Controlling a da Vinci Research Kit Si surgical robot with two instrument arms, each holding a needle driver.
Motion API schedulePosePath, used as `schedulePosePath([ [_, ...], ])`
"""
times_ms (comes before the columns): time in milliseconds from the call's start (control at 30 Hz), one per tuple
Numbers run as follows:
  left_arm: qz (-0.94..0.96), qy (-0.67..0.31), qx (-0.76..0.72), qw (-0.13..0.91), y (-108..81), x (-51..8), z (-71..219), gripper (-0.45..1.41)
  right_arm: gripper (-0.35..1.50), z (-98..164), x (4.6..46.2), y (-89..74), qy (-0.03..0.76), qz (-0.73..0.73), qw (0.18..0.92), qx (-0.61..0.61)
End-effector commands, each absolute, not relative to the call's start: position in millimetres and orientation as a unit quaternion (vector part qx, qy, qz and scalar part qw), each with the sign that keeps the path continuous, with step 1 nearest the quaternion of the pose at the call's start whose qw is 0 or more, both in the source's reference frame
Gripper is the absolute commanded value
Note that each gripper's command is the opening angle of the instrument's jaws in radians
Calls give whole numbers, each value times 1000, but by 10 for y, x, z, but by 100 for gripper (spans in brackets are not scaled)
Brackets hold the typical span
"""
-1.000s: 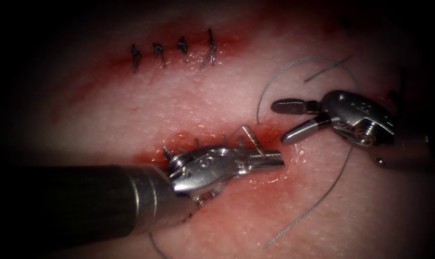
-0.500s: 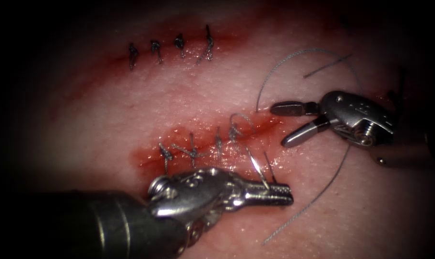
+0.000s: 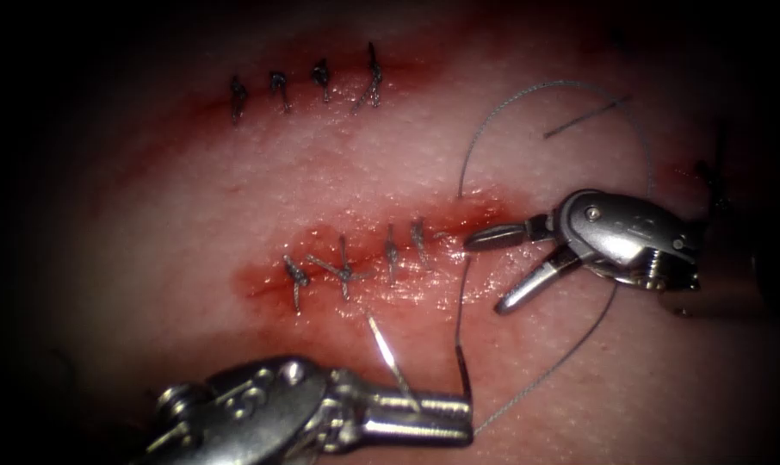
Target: Wound Closure
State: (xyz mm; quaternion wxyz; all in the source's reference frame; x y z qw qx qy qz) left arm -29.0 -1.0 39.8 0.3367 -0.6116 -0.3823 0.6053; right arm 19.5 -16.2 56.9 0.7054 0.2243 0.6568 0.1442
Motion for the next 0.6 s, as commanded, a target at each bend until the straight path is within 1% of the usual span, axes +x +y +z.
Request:
schedulePosePath([
  [33,607,-381,-612,335,-16,-297,398,-45,44,575,209,-170,655,144,707,224],
  [167,614,-371,-612,332,-24,-302,380,-45,44,587,211,-171,631,140,734,209],
  [267,621,-364,-613,326,-28,-304,368,-45,36,597,207,-175,609,133,755,205],
  [333,626,-355,-617,318,-28,-303,358,-45,26,603,204,-178,589,125,772,205],
  [467,635,-333,-622,314,-26,-300,339,-45,29,609,203,-181,544,114,806,202],
  [533,641,-320,-624,311,-27,-296,326,-45,26,610,202,-184,518,108,824,201],
  [600,650,-309,-622,307,-28,-293,319,-45,17,609,201,-185,506,107,832,199],
])
